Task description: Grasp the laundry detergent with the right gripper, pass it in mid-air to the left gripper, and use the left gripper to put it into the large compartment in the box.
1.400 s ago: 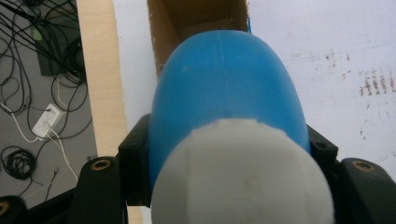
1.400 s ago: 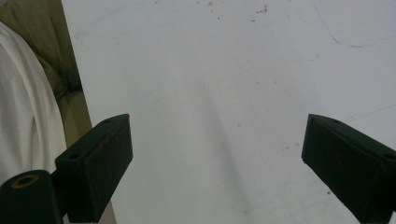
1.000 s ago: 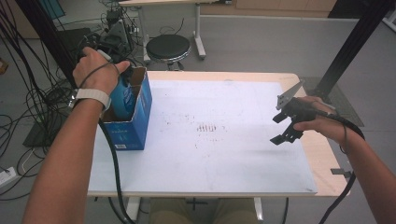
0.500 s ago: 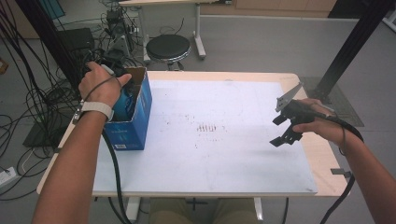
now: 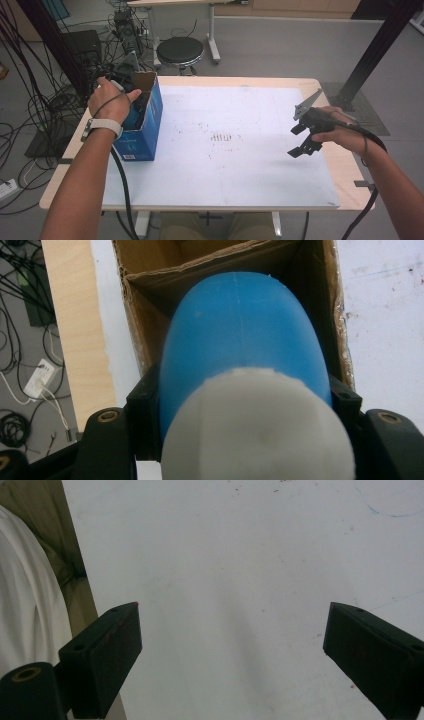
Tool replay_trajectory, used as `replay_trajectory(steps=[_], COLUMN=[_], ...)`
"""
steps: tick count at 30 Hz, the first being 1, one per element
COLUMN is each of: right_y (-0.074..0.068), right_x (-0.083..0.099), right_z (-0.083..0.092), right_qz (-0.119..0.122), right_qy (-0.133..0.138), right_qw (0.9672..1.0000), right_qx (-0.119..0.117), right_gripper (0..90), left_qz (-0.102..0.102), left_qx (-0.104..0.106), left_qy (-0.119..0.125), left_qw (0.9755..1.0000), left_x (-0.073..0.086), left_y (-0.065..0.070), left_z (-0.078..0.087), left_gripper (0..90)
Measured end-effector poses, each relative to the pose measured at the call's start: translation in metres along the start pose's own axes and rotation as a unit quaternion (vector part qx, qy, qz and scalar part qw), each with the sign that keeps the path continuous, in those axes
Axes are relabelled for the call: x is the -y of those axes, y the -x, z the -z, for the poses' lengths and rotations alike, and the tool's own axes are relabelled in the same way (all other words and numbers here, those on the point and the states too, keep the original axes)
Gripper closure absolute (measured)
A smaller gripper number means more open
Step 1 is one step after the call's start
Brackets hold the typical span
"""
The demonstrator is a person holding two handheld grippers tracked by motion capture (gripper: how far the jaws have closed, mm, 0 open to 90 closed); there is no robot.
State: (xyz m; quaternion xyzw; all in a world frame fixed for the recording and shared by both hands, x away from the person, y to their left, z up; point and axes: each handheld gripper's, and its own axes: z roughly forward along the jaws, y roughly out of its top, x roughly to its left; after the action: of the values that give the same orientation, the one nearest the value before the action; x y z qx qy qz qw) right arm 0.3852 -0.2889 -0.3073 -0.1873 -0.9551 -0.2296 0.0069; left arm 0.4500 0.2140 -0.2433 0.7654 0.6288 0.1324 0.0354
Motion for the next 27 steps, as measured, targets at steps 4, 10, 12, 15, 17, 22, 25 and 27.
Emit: replay_trajectory(steps=[4,10,12,15,17,22,25,27], right_y=[0.0,0.001,0.001,0.001,0.001,0.001,0.001,0.001], right_x=[0.0,0.001,0.002,0.002,0.002,0.002,0.002,0.001], right_z=[-0.001,-0.002,-0.002,-0.002,-0.002,-0.002,-0.003,-0.003], right_qz=[0.0,-0.002,-0.005,-0.004,-0.004,-0.004,-0.005,-0.005], right_qy=[-0.001,-0.001,-0.001,-0.001,-0.002,-0.002,-0.002,-0.003], right_qw=[1.0,1.0,1.0,1.0,1.0,1.0,1.0,1.0], right_qx=[-0.001,0.0,0.0,0.0,0.0,0.0,-0.001,0.0], right_gripper=[8.7,8.5,8.3,8.3,8.3,8.3,8.3,8.3], left_qz=[-0.006,-0.007,-0.007,-0.008,-0.009,-0.01,-0.008,-0.009], left_qx=[0.0,0.005,0.006,0.009,0.01,0.014,0.014,0.015], left_qy=[-0.003,-0.008,-0.011,-0.015,-0.019,-0.024,-0.021,-0.021], left_qw=[1.0,0.9999,0.9999,0.9998,0.9997,0.9996,0.9997,0.9996], left_x=[0.0,0.002,0.002,0.003,0.004,0.006,0.006,0.007], left_y=[0.001,0.003,0.003,0.003,0.003,0.002,0.001,0.001], left_z=[-0.004,-0.015,-0.019,-0.024,-0.027,-0.031,-0.033,-0.033], left_gripper=[37.5,37.4,37.4,37.4,37.4,37.4,37.3,37.4])
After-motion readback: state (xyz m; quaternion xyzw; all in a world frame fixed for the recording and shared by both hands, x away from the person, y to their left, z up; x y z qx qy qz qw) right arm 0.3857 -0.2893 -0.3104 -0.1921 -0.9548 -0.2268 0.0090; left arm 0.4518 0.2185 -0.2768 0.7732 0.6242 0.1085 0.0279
